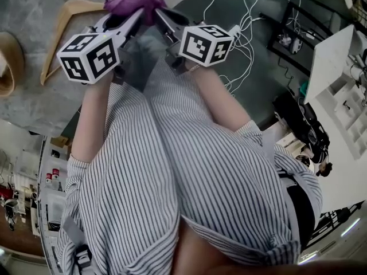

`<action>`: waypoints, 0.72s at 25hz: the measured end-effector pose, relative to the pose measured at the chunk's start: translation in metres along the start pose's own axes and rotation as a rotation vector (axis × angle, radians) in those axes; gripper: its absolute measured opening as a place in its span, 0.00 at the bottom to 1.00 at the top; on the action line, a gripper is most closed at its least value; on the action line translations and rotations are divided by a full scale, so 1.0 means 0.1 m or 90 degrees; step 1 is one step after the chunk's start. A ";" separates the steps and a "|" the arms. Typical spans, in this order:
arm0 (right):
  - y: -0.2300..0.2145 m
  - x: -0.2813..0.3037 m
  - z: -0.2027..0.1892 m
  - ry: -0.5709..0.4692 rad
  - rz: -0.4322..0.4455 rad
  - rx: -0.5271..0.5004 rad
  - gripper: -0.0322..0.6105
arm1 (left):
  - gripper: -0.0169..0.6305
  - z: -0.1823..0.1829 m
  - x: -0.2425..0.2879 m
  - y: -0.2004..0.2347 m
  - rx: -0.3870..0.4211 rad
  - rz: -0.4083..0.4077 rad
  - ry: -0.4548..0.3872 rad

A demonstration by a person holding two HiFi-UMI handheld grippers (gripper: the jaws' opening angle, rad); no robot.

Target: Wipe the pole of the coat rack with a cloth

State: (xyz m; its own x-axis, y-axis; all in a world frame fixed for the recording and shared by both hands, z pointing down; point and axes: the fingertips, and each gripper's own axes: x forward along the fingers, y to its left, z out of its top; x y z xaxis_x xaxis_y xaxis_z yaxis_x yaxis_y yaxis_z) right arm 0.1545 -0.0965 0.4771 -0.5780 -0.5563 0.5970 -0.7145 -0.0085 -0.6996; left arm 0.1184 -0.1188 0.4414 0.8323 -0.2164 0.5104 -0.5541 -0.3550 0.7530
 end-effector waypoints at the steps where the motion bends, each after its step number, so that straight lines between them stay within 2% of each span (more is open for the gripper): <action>1: 0.00 0.00 0.01 0.002 0.002 -0.001 0.07 | 0.15 0.00 0.00 0.00 -0.004 0.001 -0.002; 18: 0.12 0.17 0.09 0.030 0.042 -0.019 0.07 | 0.15 0.12 -0.10 0.12 -0.033 0.038 -0.037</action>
State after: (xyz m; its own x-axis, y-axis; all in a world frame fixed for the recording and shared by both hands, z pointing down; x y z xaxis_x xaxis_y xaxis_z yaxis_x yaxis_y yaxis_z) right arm 0.1394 -0.1131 0.4751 -0.6423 -0.5146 0.5680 -0.6847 0.0522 -0.7270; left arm 0.1036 -0.1318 0.4405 0.7962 -0.2892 0.5315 -0.6022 -0.2928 0.7428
